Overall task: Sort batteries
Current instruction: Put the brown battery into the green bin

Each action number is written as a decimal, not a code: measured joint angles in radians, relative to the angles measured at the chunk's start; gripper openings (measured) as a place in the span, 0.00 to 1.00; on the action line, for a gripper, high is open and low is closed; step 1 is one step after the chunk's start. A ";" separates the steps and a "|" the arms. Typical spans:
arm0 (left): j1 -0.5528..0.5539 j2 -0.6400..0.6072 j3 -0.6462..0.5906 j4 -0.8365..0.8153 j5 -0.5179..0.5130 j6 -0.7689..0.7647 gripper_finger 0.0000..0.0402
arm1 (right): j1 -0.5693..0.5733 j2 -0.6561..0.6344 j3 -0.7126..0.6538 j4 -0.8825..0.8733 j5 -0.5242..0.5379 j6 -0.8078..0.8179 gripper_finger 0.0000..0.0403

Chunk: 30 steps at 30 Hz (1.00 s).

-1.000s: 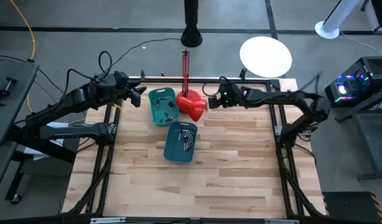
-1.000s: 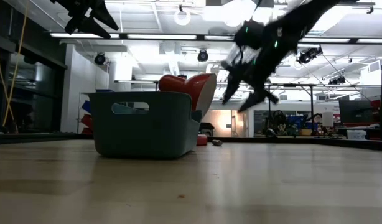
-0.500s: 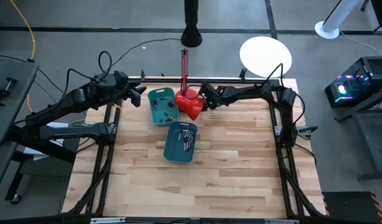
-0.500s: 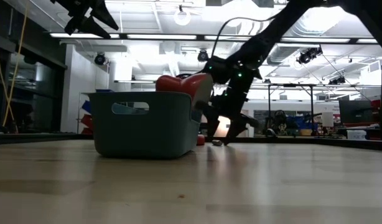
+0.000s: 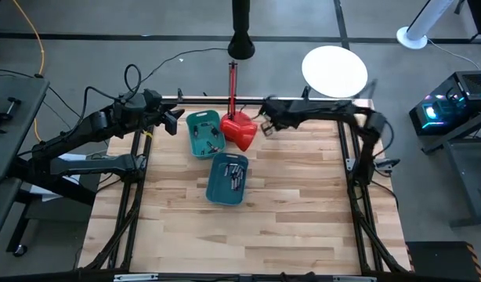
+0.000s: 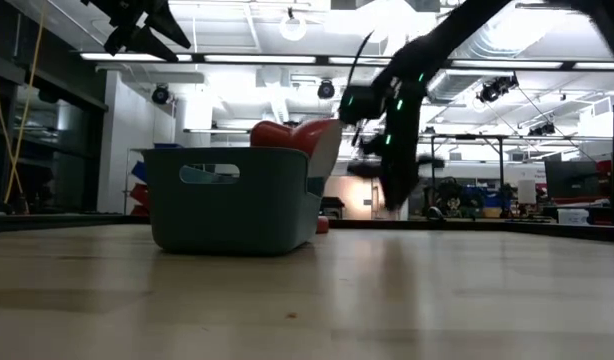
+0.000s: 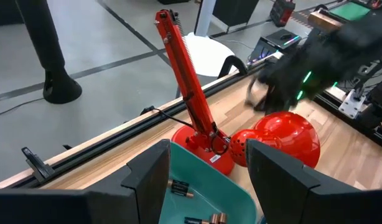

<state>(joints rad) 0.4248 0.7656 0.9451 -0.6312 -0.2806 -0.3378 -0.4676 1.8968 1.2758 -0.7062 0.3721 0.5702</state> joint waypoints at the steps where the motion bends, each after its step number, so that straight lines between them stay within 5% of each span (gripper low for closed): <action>1: 0.000 0.000 0.000 0.000 0.000 0.000 0.50 | -0.008 -0.038 0.001 -0.008 0.018 -0.001 0.10; 7: 0.000 0.000 0.000 0.000 0.000 0.007 0.50 | -0.030 -0.233 0.002 0.163 0.027 -0.001 0.04; 12: 0.000 0.000 0.000 0.000 0.000 0.001 0.50 | 0.003 -0.269 0.005 0.515 -0.175 0.021 0.07; 20: 0.000 0.000 0.000 0.000 -0.002 0.001 0.50 | 0.168 -0.119 0.089 0.714 -0.255 0.110 0.06; 30: 0.000 0.007 0.000 -0.006 0.003 0.018 0.50 | 0.204 0.136 0.508 0.589 -0.388 0.041 0.17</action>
<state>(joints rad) 0.4248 0.7724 0.9451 -0.6371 -0.2779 -0.3202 -0.2639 2.0331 1.7836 -0.1175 -0.0163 0.6112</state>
